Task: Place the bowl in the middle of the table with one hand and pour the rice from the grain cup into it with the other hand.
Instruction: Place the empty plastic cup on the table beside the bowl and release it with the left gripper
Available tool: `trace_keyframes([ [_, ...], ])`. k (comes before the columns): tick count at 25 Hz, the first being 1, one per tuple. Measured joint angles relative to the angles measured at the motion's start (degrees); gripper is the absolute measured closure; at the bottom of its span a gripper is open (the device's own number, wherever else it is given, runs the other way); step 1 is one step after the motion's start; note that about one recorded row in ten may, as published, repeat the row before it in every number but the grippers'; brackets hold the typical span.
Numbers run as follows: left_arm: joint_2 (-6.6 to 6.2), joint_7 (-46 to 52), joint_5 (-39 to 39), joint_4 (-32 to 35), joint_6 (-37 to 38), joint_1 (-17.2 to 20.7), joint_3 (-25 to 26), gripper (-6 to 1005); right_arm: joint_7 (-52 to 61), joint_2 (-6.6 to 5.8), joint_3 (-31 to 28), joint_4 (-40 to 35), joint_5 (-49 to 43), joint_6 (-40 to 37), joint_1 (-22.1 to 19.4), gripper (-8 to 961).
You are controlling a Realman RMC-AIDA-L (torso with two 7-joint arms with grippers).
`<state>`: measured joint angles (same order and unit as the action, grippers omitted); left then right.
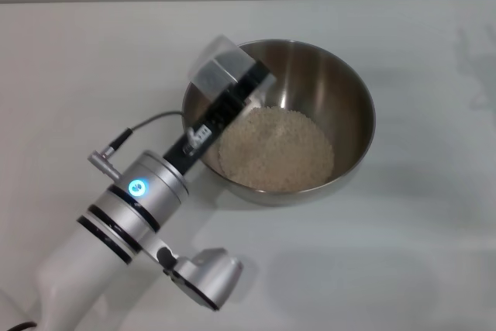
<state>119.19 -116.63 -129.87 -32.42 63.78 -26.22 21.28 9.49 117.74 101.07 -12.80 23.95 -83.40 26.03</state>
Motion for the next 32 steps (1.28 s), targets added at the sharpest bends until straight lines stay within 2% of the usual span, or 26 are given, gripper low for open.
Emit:
trace_keyframes([
  [2,-0.01,-0.03,-0.01,-0.16,-0.06,0.01,-0.17,937,0.00,-0.02,0.00,0.22,0.15,0.00,0.18,474],
  [3,-0.04,0.11,0.27,-0.41,0.43,-0.08,1.87,936,0.00,-0.01,0.00,0.39,0.14,0.01,0.23,474],
  [11,-0.01,0.80,-0.52,-1.93,-0.69,0.33,0.21,931,-0.02,-0.17,0.16,0.65,-0.26,0.09,0.55,474],
  [14,-0.03,5.98,0.86,-3.07,-0.03,0.77,1.73,928,-0.03,-0.16,0.10,0.79,-0.22,0.09,0.68,474],
  [17,-0.01,18.08,1.78,-6.04,2.03,2.12,5.47,926,-0.03,-0.17,0.08,0.84,-0.02,0.10,0.68,474],
  [18,-0.01,28.28,2.08,-8.00,2.59,3.45,8.27,926,-0.04,-0.16,0.08,0.87,0.03,0.10,0.65,474],
  [20,-0.01,32.07,2.20,-8.69,2.68,4.04,9.40,924,-0.05,-0.16,0.09,0.87,0.06,0.10,0.64,474],
  [22,-0.02,44.09,2.96,-10.22,2.92,5.57,12.35,923,-0.04,-0.12,0.03,0.87,0.13,0.09,0.57,474],
  [23,0.01,55.89,4.62,-10.28,2.87,6.26,14.44,922,-0.04,-0.09,0.02,0.86,0.14,0.10,0.52,474],
  [24,-0.03,61.03,6.01,-9.82,2.75,6.31,15.30,921,-0.04,-0.09,0.02,0.86,0.14,0.10,0.52,474],
  [25,-0.03,61.03,6.01,-9.82,2.75,6.31,15.30,921,-0.04,-0.04,0.01,0.81,0.14,0.09,0.47,474],
  [27,-0.01,70.93,10.83,-7.56,2.31,5.58,16.47,919,-0.04,0.05,0.01,0.66,0.13,-0.04,0.36,474],
  [28,-0.01,78.61,15.77,-4.71,1.33,4.11,16.80,919,0.00,0.10,0.00,0.61,0.11,-0.11,0.26,474],
  [29,-0.01,78.61,15.77,-4.71,1.33,4.11,16.80,918,0.00,0.10,0.00,0.61,0.11,-0.11,0.26,474],
  [32,-0.07,88.91,20.56,0.02,-2.18,2.02,16.87,916,0.02,0.21,-0.01,0.58,-0.02,-0.35,0.09,474],
])
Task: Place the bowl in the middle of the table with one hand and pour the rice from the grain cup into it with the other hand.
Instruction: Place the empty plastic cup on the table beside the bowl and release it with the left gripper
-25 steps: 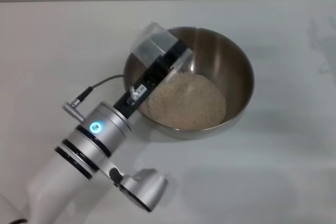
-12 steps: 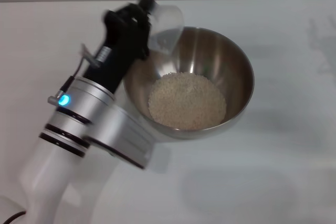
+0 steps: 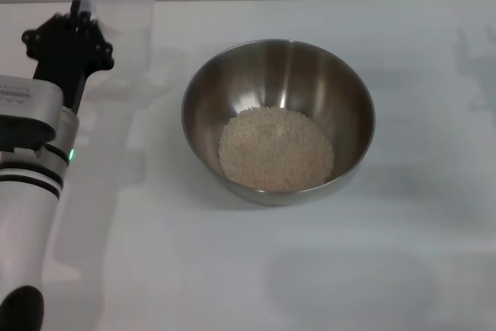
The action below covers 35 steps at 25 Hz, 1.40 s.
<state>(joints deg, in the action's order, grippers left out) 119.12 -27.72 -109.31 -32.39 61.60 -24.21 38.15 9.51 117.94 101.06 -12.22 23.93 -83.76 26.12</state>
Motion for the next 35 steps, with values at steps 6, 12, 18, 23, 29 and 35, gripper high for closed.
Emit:
trace_keyframes([
  [6,-0.02,9.60,1.89,5.16,-9.47,-2.33,1.04,912,0.07,0.09,0.00,0.01,-0.08,-0.17,-0.19,474],
  [12,0.03,10.75,1.93,5.64,-13.30,-2.65,1.86,907,0.07,0.10,0.03,0.01,-0.17,-0.04,-0.20,474],
  [18,0.08,11.10,1.98,5.65,-14.73,-2.40,2.43,903,0.02,0.10,0.10,0.00,-0.21,0.21,-0.19,474],
  [23,0.01,14.21,2.01,6.42,-15.91,-2.49,2.51,900,0.02,0.10,0.10,0.02,-0.21,0.22,-0.10,474],
  [29,-0.27,17.85,1.55,7.11,-15.94,-1.88,2.22,895,0.03,0.10,0.00,0.15,-0.20,0.18,-0.10,474],
  [35,-0.52,20.20,0.53,6.58,-15.26,-0.31,2.03,699,0.01,0.04,0.01,0.19,-0.21,0.19,0.00,474],
])
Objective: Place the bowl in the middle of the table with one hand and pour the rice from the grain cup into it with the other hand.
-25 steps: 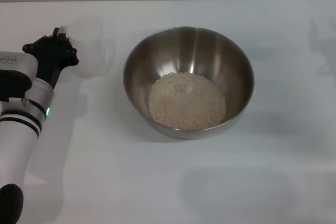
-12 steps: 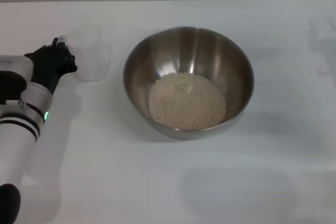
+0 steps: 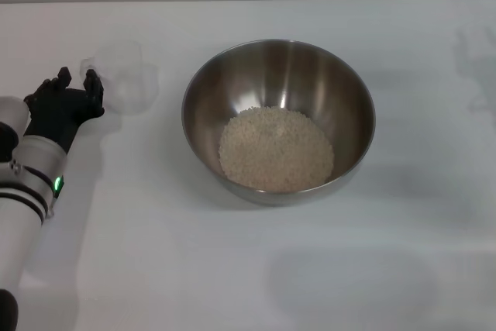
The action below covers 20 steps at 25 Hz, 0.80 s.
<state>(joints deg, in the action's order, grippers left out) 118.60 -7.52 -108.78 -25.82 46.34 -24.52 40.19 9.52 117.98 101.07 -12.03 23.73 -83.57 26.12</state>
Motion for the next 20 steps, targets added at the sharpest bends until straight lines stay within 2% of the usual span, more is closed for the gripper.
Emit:
trace_keyframes([
  [8,-0.07,0.58,-4.28,-1.52,2.66,3.39,-0.02,445,-0.05,-0.12,0.00,0.02,0.01,0.14,0.28,474],
  [15,-0.14,0.61,-5.04,-1.94,4.76,6.26,-0.20,400,-0.09,-0.12,0.00,0.08,0.31,0.22,0.42,474],
  [20,-0.30,0.67,-7.20,-3.88,8.38,10.29,-0.20,400,-0.12,-0.16,-0.30,0.09,0.41,0.26,0.43,475],
])
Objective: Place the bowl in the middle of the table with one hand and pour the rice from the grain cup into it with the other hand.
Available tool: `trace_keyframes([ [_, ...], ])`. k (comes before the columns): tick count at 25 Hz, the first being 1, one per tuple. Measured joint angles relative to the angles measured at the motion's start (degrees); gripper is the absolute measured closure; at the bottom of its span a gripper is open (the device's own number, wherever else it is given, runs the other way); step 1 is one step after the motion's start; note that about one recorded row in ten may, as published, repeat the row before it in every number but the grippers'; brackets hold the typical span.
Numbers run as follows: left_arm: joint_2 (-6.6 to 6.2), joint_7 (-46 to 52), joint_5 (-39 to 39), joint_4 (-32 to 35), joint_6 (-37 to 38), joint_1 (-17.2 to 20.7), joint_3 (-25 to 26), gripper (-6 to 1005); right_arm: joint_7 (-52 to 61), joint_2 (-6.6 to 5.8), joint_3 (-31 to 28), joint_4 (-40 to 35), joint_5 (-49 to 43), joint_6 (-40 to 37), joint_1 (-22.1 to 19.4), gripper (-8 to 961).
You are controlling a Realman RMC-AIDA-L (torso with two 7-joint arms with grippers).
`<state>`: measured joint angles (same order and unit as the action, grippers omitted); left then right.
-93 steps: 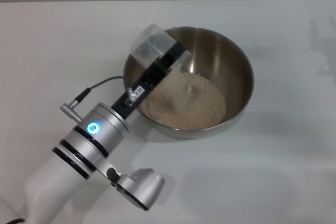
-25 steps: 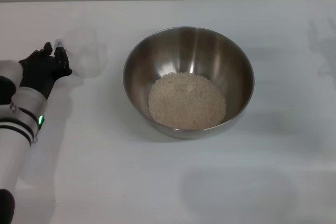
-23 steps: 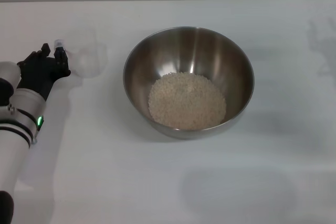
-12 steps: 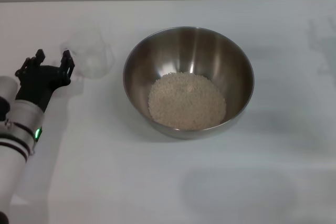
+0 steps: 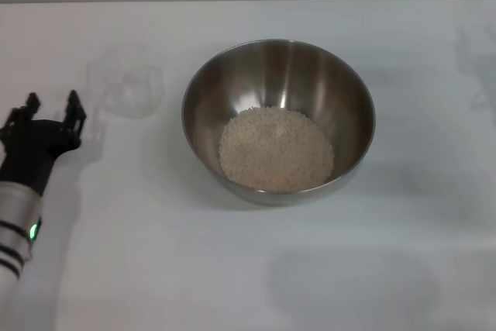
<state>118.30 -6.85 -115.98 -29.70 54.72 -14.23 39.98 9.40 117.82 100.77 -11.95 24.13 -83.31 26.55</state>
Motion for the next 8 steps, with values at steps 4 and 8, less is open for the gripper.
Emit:
trace_keyframes([
  [4,0.00,2.17,-2.44,-1.25,8.54,3.54,-1.14,400,0.00,0.14,-0.15,0.00,0.03,0.00,-0.13,475],
  [8,0.31,6.27,-7.68,0.92,20.25,4.97,-2.51,400,0.00,0.43,-0.20,0.07,0.04,-0.01,-0.58,475],
])
